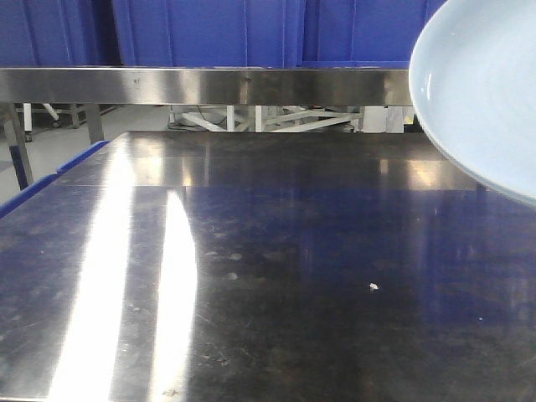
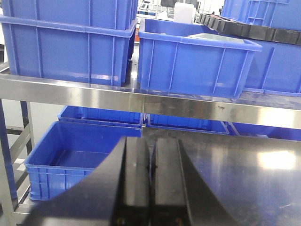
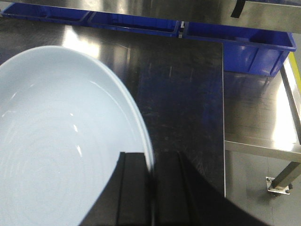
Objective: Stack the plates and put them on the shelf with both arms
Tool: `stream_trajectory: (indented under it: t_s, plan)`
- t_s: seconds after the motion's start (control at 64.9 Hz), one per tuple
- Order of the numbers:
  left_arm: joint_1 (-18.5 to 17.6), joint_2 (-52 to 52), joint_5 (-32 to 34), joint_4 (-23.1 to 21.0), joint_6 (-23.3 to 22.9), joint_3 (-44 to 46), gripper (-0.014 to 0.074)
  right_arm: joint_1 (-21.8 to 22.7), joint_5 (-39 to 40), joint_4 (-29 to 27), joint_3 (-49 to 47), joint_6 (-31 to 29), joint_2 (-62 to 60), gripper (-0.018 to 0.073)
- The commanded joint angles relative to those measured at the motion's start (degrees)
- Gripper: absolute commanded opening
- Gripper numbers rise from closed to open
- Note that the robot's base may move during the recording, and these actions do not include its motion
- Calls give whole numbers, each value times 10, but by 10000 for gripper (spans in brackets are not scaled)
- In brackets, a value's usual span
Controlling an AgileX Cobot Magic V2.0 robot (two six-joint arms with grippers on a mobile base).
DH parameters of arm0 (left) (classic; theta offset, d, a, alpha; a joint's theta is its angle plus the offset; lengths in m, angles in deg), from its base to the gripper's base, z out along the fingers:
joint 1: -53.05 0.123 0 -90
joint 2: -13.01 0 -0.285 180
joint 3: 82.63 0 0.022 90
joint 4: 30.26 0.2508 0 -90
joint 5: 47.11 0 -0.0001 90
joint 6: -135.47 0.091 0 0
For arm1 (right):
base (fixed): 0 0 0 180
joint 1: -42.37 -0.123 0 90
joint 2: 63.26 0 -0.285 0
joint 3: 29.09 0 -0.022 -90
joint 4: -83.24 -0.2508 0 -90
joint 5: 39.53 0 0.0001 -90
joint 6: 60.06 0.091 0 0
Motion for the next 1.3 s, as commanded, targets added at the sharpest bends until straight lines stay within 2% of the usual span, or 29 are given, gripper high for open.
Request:
stream_trajectory:
  t_s: [0.0, 0.278, 0.74, 1.28]
  plan:
    - [2, 2, 44, -1, -5, 17, 99, 3, 52, 2, -18, -2, 1, 50]
    - [2, 0, 48, -1, -5, 13, 99, 3, 50, 2, -18, -2, 1, 50]
    - [2, -79, 43, -1, -5, -130, 99, 3, 50, 2, -18, -2, 1, 50]
    - [2, -79, 44, -1, -5, -140, 99, 3, 51, 2, -18, -2, 1, 50]
